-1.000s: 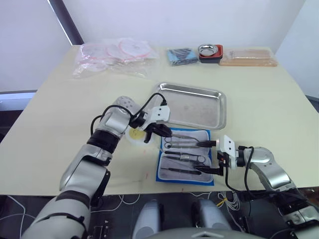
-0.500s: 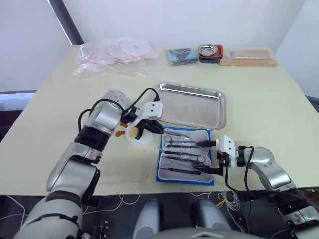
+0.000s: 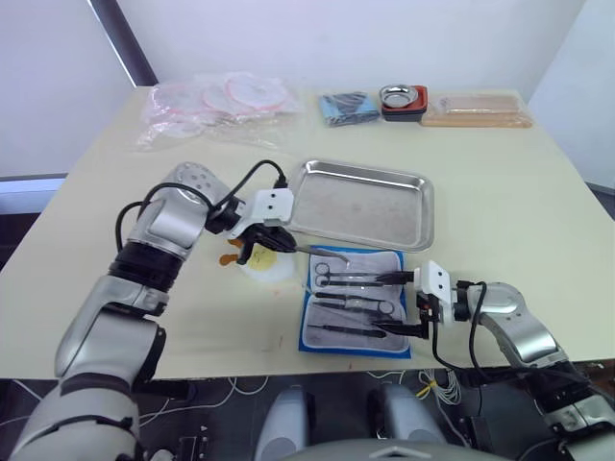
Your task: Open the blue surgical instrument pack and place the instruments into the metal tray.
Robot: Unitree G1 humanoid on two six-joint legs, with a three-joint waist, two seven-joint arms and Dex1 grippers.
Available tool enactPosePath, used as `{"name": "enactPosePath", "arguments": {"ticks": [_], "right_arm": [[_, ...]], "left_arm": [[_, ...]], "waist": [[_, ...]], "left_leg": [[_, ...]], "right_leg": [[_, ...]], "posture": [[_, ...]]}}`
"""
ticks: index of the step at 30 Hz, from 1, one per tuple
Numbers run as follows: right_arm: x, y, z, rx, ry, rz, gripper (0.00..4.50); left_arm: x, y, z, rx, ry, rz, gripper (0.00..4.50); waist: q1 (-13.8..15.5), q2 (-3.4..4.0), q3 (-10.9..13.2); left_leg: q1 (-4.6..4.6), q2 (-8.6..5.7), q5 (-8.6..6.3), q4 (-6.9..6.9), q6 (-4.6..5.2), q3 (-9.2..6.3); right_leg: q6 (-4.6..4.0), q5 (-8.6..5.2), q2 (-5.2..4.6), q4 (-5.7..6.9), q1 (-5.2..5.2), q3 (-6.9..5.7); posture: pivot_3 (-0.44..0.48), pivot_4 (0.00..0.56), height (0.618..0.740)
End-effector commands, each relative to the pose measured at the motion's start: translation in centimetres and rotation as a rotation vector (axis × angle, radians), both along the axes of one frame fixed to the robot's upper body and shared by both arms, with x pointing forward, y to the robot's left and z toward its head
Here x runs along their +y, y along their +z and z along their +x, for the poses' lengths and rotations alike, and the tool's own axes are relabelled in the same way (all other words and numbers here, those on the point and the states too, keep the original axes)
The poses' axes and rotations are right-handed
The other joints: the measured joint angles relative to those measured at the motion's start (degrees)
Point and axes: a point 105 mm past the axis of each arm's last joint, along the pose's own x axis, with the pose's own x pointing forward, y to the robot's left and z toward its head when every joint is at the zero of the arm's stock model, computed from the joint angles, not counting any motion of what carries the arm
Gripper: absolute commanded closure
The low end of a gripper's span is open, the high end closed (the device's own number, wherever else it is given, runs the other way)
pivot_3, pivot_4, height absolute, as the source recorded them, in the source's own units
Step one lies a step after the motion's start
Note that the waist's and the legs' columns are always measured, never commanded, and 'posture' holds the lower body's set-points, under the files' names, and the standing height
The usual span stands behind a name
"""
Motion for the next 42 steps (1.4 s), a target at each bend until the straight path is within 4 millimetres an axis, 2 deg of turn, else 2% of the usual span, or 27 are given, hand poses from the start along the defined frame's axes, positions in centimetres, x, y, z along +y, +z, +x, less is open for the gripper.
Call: {"name": "enactPosePath", "arguments": {"ticks": [1,5,8,15,18,22,29,35,36,38,42], "right_arm": [[-2.3,-7.8,-2.9,0.268,-0.055,-0.245,0.00],[-2.2,-7.8,-2.9,0.267,-0.046,-0.247,0.00],[-2.2,-7.9,-2.9,0.269,-0.044,-0.248,0.00],[-2.2,-7.8,-3.1,0.274,-0.040,-0.244,0.00],[-2.3,-7.8,-3.1,0.271,-0.045,-0.243,0.00],[-2.4,-7.9,-3.2,0.274,-0.049,-0.243,0.00],[-2.3,-7.9,-3.4,0.276,-0.056,-0.237,0.00],[-2.1,-7.9,-3.4,0.282,-0.062,-0.228,0.00],[-2.1,-7.9,-3.4,0.283,-0.064,-0.226,0.00],[-2.1,-8.0,-3.4,0.284,-0.067,-0.225,0.00],[-2.0,-7.9,-3.4,0.284,-0.068,-0.222,0.00]], "left_arm": [[0.4,2.1,-0.6,-0.043,-0.044,-0.069,4.22],[0.3,3.4,-0.3,-0.063,-0.003,-0.158,4.22],[-0.7,4.0,0.6,-0.104,0.081,-0.282,4.22],[-3.4,3.5,3.4,-0.223,0.381,-0.469,4.22],[-5.0,3.3,4.0,-0.234,0.501,-0.565,4.22],[-6.5,2.1,3.9,-0.228,0.598,-0.610,4.22],[-6.3,1.2,5.0,-0.302,0.843,-0.648,4.22],[-5.4,-0.1,5.7,-0.263,1.067,-0.646,4.22],[-5.0,-0.3,5.9,-0.284,1.120,-0.620,4.40],[-4.2,-0.8,6.1,-0.319,1.214,-0.568,4.40],[-4.1,-0.9,6.3,-0.311,1.239,-0.553,4.40]], "waist": [[0.00,-0.02,-0.02],[0.05,-0.17,-0.12],[0.07,-0.22,-0.15],[0.08,-0.44,-0.31],[0.13,-0.46,-0.32],[0.09,-0.45,-0.35],[0.18,-0.43,-0.37],[0.19,-0.43,-0.39],[0.19,-0.43,-0.40],[0.20,-0.42,-0.40],[0.19,-0.43,-0.41]], "left_leg": [[0.00,0.08,0.00,-0.03,0.00,0.02],[0.02,0.19,0.00,-0.23,0.00,0.05],[0.03,0.21,0.00,-0.27,0.00,0.06],[0.06,0.21,0.00,-0.28,0.00,0.06],[0.06,0.21,0.00,-0.30,0.00,0.03],[0.09,0.20,0.00,-0.31,-0.01,0.06],[0.14,0.19,0.01,-0.37,-0.02,0.02],[0.18,0.19,0.00,-0.38,-0.03,0.02],[0.18,0.19,0.00,-0.38,-0.03,0.01],[0.19,0.18,0.01,-0.38,-0.04,0.02],[0.21,0.17,0.01,-0.39,-0.05,0.00]], "right_leg": [[-0.07,0.05,0.07,-0.12,0.00,0.00],[-0.38,0.24,0.31,-0.31,0.00,-0.01],[-0.38,0.24,0.44,-0.32,-0.01,-0.01],[0.03,0.24,0.43,-0.32,0.02,0.01],[0.03,0.26,0.42,-0.32,0.02,-0.02],[-0.14,0.39,0.40,-0.32,0.04,0.02],[-0.17,0.41,0.36,-0.33,0.06,0.02],[-0.18,0.41,0.35,-0.35,0.11,0.00],[-0.18,0.42,0.35,-0.35,0.11,0.00],[-0.18,0.42,0.36,-0.35,0.11,0.00],[-0.17,0.42,0.37,-0.34,0.13,-0.01]], "posture": [[0.000,0.150,0.740],[0.000,0.150,0.740],[0.000,0.150,0.740],[0.000,0.150,0.740],[0.000,0.150,0.740],[0.000,0.150,0.740],[0.000,0.150,0.740],[0.000,0.150,0.740],[0.000,0.150,0.740],[0.000,0.150,0.740],[0.000,0.150,0.740]]}}
